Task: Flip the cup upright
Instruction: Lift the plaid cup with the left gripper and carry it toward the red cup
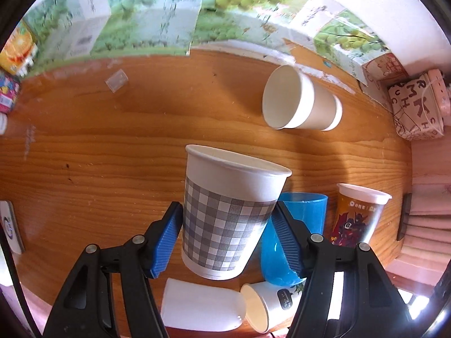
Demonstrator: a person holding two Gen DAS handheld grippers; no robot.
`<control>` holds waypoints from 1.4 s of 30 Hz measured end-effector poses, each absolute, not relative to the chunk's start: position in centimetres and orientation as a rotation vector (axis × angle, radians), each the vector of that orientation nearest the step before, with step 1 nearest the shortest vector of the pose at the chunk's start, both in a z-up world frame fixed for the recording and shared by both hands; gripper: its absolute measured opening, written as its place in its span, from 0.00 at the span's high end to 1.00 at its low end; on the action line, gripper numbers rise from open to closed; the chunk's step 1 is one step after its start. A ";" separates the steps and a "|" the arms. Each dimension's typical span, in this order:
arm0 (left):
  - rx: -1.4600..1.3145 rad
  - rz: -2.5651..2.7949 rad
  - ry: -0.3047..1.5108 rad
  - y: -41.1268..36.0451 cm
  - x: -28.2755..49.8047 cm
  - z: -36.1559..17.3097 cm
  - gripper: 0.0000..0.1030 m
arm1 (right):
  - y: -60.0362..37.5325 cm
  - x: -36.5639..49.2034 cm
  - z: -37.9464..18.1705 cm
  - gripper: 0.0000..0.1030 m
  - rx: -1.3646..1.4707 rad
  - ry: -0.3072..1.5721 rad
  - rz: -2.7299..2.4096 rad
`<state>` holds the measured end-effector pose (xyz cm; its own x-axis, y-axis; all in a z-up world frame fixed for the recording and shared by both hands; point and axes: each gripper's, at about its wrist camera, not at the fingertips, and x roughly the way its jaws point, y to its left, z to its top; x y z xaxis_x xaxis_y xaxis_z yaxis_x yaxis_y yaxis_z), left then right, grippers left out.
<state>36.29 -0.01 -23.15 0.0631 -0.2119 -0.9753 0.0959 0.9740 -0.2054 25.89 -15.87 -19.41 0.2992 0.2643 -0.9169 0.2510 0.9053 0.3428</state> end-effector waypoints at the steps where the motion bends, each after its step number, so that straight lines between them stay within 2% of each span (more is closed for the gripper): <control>1: -0.083 -0.235 1.473 -0.2 36.0 -22.6 0.33 | -16.0 25.6 -19.2 0.00 0.471 1.274 0.012; 22: -0.050 -0.310 1.366 -6.0 25.7 -15.6 0.33 | -20.7 16.6 -16.5 0.00 0.520 1.197 0.066; 33: -0.063 -0.329 1.396 -9.7 19.8 -16.1 0.33 | -24.8 11.5 -16.3 0.00 0.549 1.195 0.052; 42: -0.109 -0.296 1.456 -12.0 17.6 -18.7 0.33 | -27.9 10.0 -16.6 0.00 0.510 1.223 0.048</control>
